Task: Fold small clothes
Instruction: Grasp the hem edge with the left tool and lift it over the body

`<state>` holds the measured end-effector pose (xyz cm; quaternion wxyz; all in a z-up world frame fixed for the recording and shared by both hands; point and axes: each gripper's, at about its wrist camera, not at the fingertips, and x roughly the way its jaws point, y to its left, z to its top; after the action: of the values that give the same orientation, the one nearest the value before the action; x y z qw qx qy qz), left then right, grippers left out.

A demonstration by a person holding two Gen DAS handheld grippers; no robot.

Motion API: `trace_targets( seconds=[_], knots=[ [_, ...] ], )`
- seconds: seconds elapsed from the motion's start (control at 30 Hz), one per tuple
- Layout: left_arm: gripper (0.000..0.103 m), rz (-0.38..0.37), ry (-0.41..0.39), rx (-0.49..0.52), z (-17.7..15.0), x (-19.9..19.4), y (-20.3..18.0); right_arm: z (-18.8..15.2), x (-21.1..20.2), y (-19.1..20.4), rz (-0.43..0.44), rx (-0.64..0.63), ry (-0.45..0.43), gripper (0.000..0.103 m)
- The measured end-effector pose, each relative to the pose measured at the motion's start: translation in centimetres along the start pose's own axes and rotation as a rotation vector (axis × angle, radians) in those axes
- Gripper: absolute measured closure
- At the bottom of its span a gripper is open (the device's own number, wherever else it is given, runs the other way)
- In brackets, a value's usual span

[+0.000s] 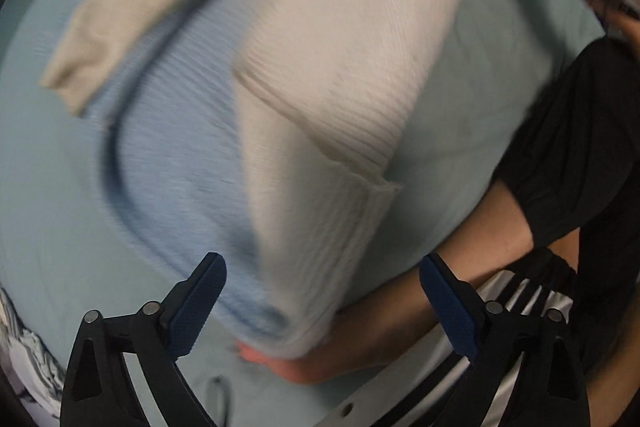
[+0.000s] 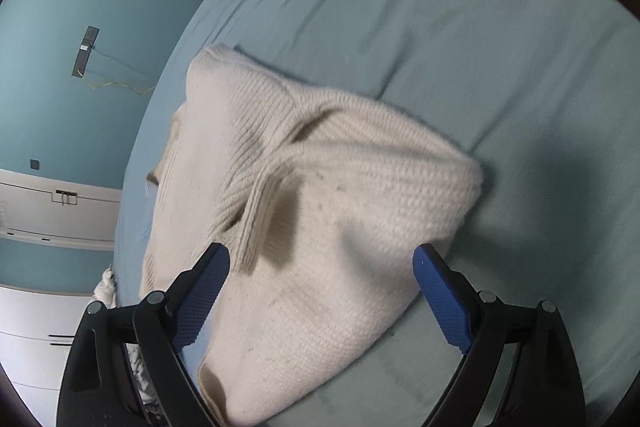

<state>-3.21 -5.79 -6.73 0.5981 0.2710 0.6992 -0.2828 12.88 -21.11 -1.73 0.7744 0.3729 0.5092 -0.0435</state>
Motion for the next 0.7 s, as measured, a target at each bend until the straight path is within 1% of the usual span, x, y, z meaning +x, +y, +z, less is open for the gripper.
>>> trace_targets(
  seconds=[0.07,0.13,0.17,0.2,0.23,0.27,0.3,0.33,0.37,0.43,0.5,0.53,0.57,0.63,0.7],
  knots=[
    [0.010,-0.006,0.005,-0.010,0.4,0.6,-0.1,0.1,0.2,0.2,-0.004,-0.004,-0.002,0.012],
    [0.035,-0.020,0.026,-0.034,0.9,1.4,-0.2,0.4,0.4,0.6,-0.002,-0.016,0.000,0.012],
    [0.064,-0.007,0.041,-0.049,1.0,1.8,-0.1,0.3,0.4,0.8,-0.004,-0.025,-0.001,0.012],
    [0.077,0.012,0.048,-0.067,1.1,2.0,0.0,0.5,0.5,1.2,-0.014,-0.048,-0.001,0.012],
    [0.081,0.006,0.042,-0.082,1.1,1.9,0.2,0.5,0.5,1.5,-0.021,-0.064,-0.002,0.012],
    [0.092,-0.012,0.013,-0.098,1.1,1.4,0.4,0.4,0.5,1.8,-0.027,-0.080,-0.004,0.012],
    [0.093,-0.015,-0.034,-0.117,0.9,0.4,0.8,0.4,0.5,2.3,-0.031,-0.107,-0.004,0.012],
    [0.093,-0.006,-0.099,-0.145,0.7,-1.0,1.4,0.2,0.6,2.7,-0.023,-0.124,0.003,0.012],
    [0.094,-0.006,-0.158,-0.172,0.4,-2.3,2.2,0.1,0.7,2.7,-0.001,-0.133,0.022,0.012],
    [0.094,-0.020,-0.298,-0.244,-0.8,-5.3,3.6,-0.4,1.5,2.8,0.082,-0.126,0.092,0.012],
    [0.094,-0.055,-0.375,-0.305,-1.8,-7.0,4.6,-0.5,2.9,2.9,0.155,-0.090,0.158,0.012],
    [0.095,-0.078,-0.428,-0.329,-2.7,-8.1,5.0,-0.4,4.0,2.9,0.199,-0.056,0.203,0.012],
    [0.095,-0.088,-0.455,-0.335,-3.1,-8.5,5.4,-0.3,5.2,3.1,0.241,-0.028,0.249,0.012],
    [0.095,-0.103,-0.516,-0.354,-4.3,-10.2,5.2,0.0,7.0,3.5,0.290,-0.004,0.305,0.012],
    [0.095,-0.128,-0.564,-0.368,-5.1,-12.0,5.3,0.2,8.7,4.1,0.299,-0.006,0.336,0.012]
  ],
)
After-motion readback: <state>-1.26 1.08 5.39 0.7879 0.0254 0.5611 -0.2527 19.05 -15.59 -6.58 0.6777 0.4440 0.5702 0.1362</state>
